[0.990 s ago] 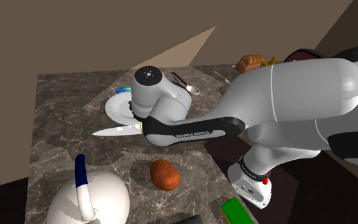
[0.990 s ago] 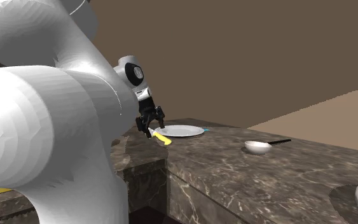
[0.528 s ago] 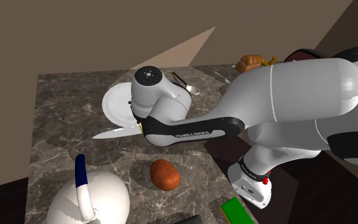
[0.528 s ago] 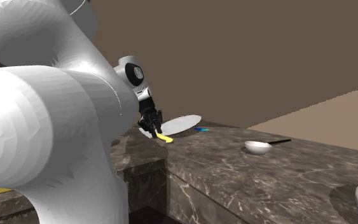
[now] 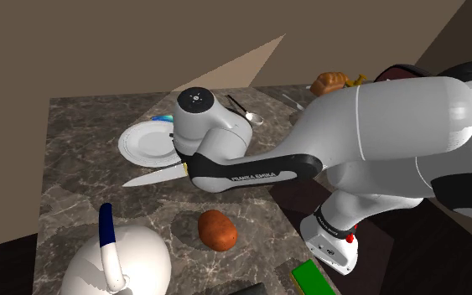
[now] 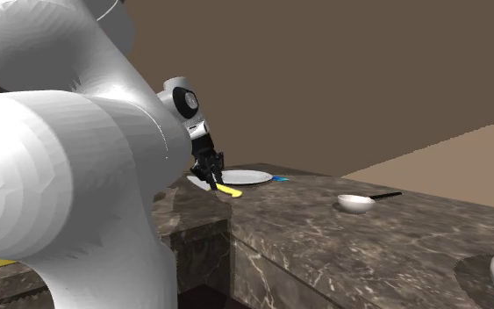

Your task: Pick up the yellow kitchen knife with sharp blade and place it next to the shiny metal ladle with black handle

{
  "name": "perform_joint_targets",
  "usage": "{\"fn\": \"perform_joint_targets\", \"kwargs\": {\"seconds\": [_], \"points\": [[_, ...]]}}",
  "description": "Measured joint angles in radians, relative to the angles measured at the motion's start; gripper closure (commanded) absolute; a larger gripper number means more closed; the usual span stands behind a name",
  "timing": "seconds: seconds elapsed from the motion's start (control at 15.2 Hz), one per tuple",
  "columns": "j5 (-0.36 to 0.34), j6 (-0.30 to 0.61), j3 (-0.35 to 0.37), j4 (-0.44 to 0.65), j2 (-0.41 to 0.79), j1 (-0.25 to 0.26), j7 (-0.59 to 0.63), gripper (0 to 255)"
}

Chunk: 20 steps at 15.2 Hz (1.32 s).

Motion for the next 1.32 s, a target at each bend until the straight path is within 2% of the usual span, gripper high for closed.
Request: {"fn": "perform_joint_targets", "kwargs": {"seconds": [0.86, 1.32], "points": [[-0.045, -0.143, -0.204, 0.054, 0.011, 0.158, -0.011, 255], [-0.059, -0.232, -0.295, 0.106, 0.005, 0.217, -0.026, 255]]}}
